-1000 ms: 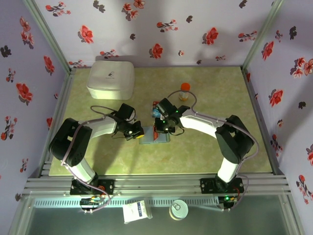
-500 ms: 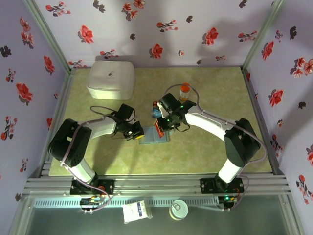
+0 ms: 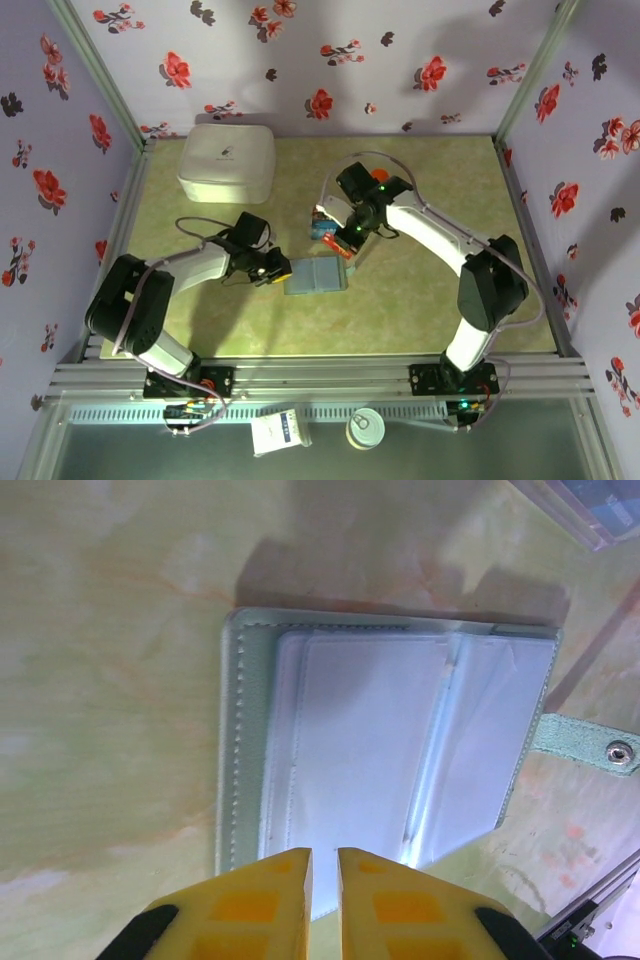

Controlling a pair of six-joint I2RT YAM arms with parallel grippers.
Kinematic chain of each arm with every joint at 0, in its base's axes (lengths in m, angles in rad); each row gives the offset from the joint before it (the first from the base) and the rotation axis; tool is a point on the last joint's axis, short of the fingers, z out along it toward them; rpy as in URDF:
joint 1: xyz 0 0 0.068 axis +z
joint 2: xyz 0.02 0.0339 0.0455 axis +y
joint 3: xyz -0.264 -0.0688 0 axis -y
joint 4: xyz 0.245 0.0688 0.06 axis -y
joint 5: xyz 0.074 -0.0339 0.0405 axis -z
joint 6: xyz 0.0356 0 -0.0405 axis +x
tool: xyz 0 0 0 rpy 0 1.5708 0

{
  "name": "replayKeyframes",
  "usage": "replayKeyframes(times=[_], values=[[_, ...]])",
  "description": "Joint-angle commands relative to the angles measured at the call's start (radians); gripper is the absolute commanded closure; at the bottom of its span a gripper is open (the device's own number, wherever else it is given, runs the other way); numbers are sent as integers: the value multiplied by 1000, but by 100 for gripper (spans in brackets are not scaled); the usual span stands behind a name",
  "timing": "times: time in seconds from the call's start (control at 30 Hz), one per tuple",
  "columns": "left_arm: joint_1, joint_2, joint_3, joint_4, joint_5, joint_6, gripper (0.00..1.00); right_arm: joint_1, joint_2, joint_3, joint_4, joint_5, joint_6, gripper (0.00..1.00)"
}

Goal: Take the credit cards out of the card holder

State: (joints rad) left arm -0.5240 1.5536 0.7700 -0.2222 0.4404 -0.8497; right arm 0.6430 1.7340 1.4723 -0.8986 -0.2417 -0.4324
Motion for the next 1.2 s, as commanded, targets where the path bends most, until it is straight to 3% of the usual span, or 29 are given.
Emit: replayKeyframes(times=[0.0,0.23,0.67,1.17], values=[[18,-40,-25,-41,-11,30,86,-1,42,77,-115,47,-240,100],[43,-86,-62,-52,-20,28,86,-41,167,292,-214,31,-383,100],[75,-153,-109,-73,-36,20,86,-109,464,712,-361,-3,-484,100],[93,-181,-125,-98,-43,28,86,-131,589,837,-338,-20,-536,100]])
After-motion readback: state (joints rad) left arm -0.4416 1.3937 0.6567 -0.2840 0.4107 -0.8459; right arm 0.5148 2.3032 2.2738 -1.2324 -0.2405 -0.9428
